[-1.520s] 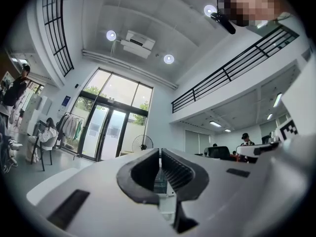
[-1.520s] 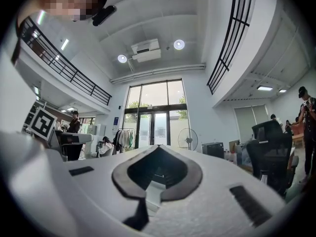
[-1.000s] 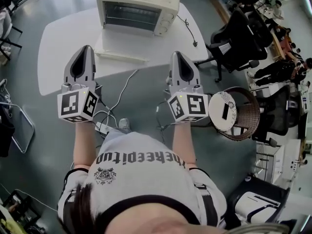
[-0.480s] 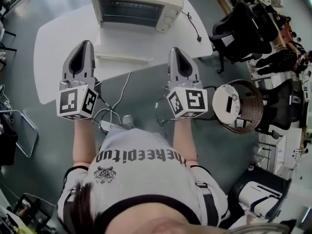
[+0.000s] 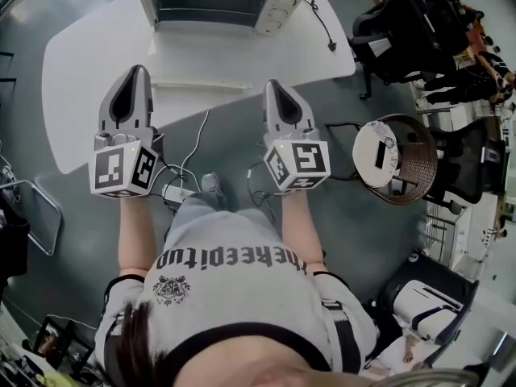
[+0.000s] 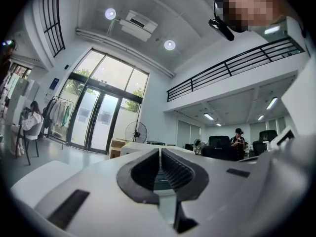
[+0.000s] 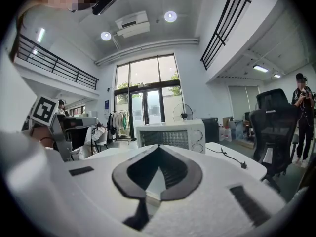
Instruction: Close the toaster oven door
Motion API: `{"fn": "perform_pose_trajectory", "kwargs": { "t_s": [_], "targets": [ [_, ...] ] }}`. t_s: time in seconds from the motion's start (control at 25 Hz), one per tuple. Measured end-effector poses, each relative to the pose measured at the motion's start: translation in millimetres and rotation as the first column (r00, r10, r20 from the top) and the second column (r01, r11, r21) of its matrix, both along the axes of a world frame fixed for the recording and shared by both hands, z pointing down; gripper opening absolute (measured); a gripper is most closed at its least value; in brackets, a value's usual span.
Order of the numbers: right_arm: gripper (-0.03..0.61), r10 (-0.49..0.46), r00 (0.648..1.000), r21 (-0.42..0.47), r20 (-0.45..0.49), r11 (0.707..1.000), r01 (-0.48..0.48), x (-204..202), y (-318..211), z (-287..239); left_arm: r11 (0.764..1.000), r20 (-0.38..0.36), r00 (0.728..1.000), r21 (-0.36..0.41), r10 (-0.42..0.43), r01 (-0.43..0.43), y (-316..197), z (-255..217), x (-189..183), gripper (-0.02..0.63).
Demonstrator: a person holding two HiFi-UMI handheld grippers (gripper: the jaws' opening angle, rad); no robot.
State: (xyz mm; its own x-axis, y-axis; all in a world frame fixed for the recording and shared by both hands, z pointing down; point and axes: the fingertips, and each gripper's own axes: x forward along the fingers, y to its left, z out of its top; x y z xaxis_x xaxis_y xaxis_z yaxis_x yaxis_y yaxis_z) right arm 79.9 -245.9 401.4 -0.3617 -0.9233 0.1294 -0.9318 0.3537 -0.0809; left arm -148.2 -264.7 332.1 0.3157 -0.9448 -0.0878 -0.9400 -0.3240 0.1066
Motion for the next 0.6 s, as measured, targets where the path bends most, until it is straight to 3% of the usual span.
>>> {"fn": "perform_pose_trajectory", "kwargs": {
  "t_s": [0.28, 0.6],
  "targets": [
    [0.005, 0.007, 1.000, -0.150, 0.011, 0.989, -0.005, -5.0, -1.4, 65.5, 0.999, -0.002, 1.000, -0.030, 0.014, -0.015, -1.2, 20.6, 1.1, 0.014],
    [0.005, 0.016, 1.000, -0.318, 0.005, 0.948, -0.014, -10.8, 2.3, 137.6, 0.995, 0.016, 1.000, -0.105, 0.004, -0.002, 3.5, 36.6, -4.0, 0.014]
  ]
}}
